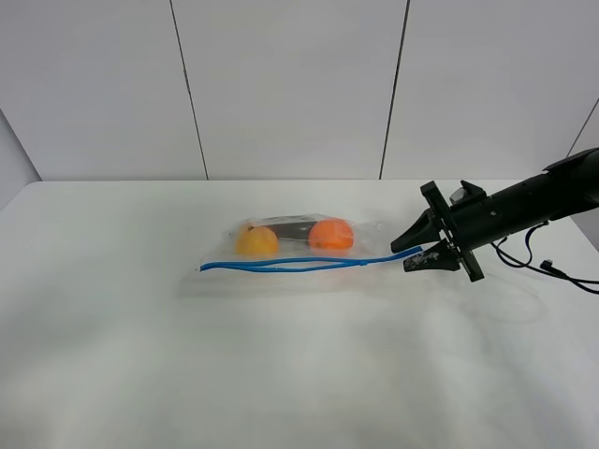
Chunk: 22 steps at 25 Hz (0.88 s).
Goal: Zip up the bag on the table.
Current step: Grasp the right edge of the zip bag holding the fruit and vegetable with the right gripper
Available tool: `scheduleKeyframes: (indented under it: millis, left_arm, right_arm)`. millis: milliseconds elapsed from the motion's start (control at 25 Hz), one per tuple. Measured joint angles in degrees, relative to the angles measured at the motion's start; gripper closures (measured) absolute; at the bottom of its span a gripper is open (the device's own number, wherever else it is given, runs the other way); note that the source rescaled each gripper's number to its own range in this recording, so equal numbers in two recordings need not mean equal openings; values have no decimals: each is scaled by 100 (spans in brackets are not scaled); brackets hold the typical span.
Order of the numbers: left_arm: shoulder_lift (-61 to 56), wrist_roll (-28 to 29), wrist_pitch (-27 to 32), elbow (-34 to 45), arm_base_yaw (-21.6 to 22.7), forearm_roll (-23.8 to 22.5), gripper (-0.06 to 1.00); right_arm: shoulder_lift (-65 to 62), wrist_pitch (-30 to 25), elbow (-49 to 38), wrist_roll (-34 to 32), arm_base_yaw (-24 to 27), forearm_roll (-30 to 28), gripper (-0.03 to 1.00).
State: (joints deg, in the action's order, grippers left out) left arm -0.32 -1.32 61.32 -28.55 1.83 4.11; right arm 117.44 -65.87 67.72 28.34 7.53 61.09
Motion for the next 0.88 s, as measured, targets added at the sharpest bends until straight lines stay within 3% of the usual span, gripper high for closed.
scheduleKeyframes:
  millis: [600,880]
  left_arm:
    - [0,0,0,0,0,0,-5]
    - [0,0,0,0,0,0,-5]
  right_arm:
    - [0,67,4,22,0,52,88]
    - [0,67,4,22,0,52,90]
